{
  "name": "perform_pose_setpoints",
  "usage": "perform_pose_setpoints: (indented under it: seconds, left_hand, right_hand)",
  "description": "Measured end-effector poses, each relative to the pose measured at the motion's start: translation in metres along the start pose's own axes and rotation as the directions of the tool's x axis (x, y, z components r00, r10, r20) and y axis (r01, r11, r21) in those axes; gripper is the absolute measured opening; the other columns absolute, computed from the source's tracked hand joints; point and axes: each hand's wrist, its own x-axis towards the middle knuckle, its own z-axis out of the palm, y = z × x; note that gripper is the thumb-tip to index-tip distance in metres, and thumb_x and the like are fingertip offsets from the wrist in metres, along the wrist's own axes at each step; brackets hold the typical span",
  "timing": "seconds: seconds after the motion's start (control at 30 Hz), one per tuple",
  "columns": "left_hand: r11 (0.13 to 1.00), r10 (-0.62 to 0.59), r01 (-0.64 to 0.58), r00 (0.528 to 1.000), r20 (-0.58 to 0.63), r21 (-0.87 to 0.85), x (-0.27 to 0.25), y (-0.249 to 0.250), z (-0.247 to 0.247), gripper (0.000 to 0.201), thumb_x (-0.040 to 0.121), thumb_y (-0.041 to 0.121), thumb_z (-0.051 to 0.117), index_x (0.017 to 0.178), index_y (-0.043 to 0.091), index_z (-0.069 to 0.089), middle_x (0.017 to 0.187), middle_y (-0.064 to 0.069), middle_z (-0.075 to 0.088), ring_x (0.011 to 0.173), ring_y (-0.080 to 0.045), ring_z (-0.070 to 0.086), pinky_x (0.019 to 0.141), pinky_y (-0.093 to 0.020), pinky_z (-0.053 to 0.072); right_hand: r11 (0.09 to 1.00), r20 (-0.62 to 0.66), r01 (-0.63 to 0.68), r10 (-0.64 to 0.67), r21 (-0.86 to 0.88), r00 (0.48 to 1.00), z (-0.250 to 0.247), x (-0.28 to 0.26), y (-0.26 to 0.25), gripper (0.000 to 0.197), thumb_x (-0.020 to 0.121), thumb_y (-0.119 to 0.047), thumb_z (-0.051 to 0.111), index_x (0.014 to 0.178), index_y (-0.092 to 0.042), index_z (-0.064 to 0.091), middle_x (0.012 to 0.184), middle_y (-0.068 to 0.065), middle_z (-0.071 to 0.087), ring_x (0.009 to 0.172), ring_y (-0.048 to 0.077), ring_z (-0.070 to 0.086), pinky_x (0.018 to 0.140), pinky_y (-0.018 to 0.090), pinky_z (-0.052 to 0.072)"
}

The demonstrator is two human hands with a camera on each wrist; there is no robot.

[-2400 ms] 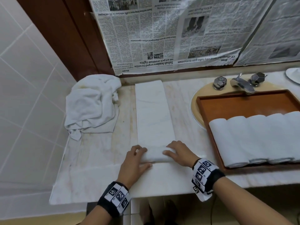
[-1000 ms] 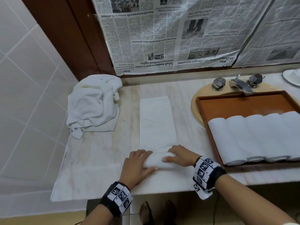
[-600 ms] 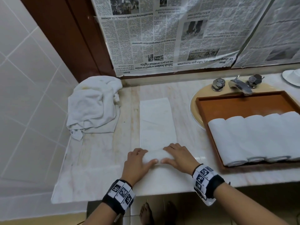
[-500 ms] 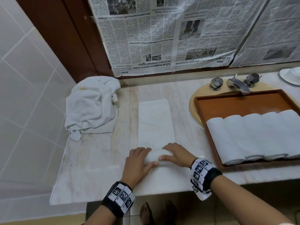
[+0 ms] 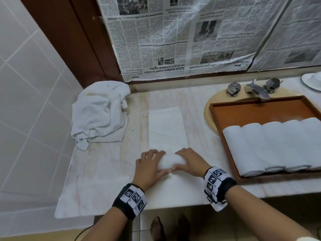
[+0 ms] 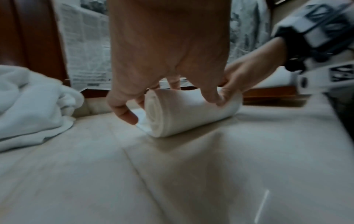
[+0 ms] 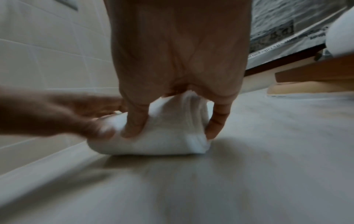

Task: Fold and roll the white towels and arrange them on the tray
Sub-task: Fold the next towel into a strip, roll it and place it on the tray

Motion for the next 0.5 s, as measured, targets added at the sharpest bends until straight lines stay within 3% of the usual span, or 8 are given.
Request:
perform_pose_setpoints:
  seconds: [0.1, 0.17, 0.23, 0.27, 0.33, 0.4, 0.5]
  left_hand:
    - [1.0, 0.0, 0.001, 0.996, 0.095, -0.009, -0.008, -0.004, 0.009, 0.078, 0.08, 0.076, 0.055, 0.146, 0.042, 0.033, 0.142, 0.009, 0.038, 0.13, -0.02, 0.034, 0.102, -0.042, 0.037]
    - [0.994, -0.012, 0.031, 0.984, 0.178, -0.102, -0.009, -0.009, 0.008, 0.079, 0.076, 0.079, 0.056, 0.144, 0.043, 0.037, 0.136, 0.009, 0.043, 0.127, -0.019, 0.037, 0.101, -0.042, 0.038]
    - [0.988, -0.004, 0.041, 0.971, 0.239, -0.152, -0.008, -0.011, 0.005, 0.083, 0.072, 0.082, 0.055, 0.144, 0.043, 0.04, 0.133, 0.008, 0.046, 0.126, -0.018, 0.038, 0.103, -0.044, 0.038]
    - [0.983, -0.004, 0.052, 0.965, 0.262, -0.175, -0.008, -0.011, 0.004, 0.088, 0.067, 0.085, 0.053, 0.144, 0.043, 0.041, 0.132, 0.008, 0.046, 0.126, -0.018, 0.038, 0.105, -0.045, 0.037]
    - [0.974, -0.008, 0.075, 0.954, 0.301, -0.214, -0.007, -0.01, 0.0, 0.097, 0.06, 0.09, 0.048, 0.144, 0.041, 0.043, 0.132, 0.006, 0.046, 0.126, -0.019, 0.038, 0.108, -0.047, 0.036]
    - [0.971, -0.01, 0.081, 0.954, 0.299, -0.226, -0.009, -0.007, 0.001, 0.095, 0.064, 0.087, 0.052, 0.145, 0.039, 0.042, 0.136, 0.005, 0.041, 0.129, -0.02, 0.033, 0.109, -0.045, 0.035]
    - [0.995, 0.039, -0.027, 0.991, 0.126, -0.097, -0.021, -0.002, 0.007, 0.085, 0.076, 0.08, 0.052, 0.147, 0.037, 0.035, 0.143, 0.009, 0.028, 0.129, -0.018, 0.026, 0.102, -0.04, 0.038]
  right_hand:
    - [0.994, 0.073, 0.0, -0.008, 0.11, 0.997, -0.005, -0.006, 0.003, 0.053, 0.08, -0.057, 0.072, 0.116, -0.02, 0.063, 0.113, -0.004, 0.063, 0.104, 0.016, 0.056, 0.089, 0.032, 0.044]
    - [0.995, 0.091, -0.055, 0.047, 0.086, 0.995, -0.001, -0.018, 0.002, 0.064, 0.084, -0.06, 0.066, 0.134, -0.022, 0.052, 0.129, -0.004, 0.058, 0.113, 0.017, 0.055, 0.096, 0.032, 0.043]
    - [0.978, -0.091, 0.018, -0.037, -0.21, 0.995, 0.011, -0.035, -0.002, 0.065, 0.09, -0.056, 0.057, 0.144, -0.022, 0.041, 0.136, -0.002, 0.051, 0.12, 0.021, 0.053, 0.098, 0.038, 0.043]
    - [0.931, -0.16, 0.068, -0.133, -0.36, 0.978, 0.019, -0.042, -0.003, 0.061, 0.088, -0.052, 0.058, 0.139, -0.02, 0.046, 0.132, -0.001, 0.054, 0.116, 0.023, 0.056, 0.092, 0.039, 0.046]
    - [0.867, -0.197, 0.105, -0.226, -0.488, 0.954, 0.03, -0.049, -0.007, 0.061, 0.076, -0.051, 0.066, 0.126, -0.019, 0.054, 0.118, 0.0, 0.059, 0.104, 0.023, 0.063, 0.079, 0.037, 0.051]
    - [0.881, -0.16, 0.114, -0.208, -0.458, 0.965, 0.034, -0.044, -0.003, 0.064, 0.078, -0.053, 0.067, 0.13, -0.018, 0.052, 0.121, 0.001, 0.058, 0.109, 0.024, 0.06, 0.084, 0.039, 0.049]
    - [0.975, -0.025, 0.066, -0.073, -0.213, 0.997, 0.023, -0.031, 0.0, 0.063, 0.091, -0.055, 0.057, 0.141, -0.019, 0.044, 0.135, 0.0, 0.05, 0.124, 0.022, 0.046, 0.1, 0.039, 0.039]
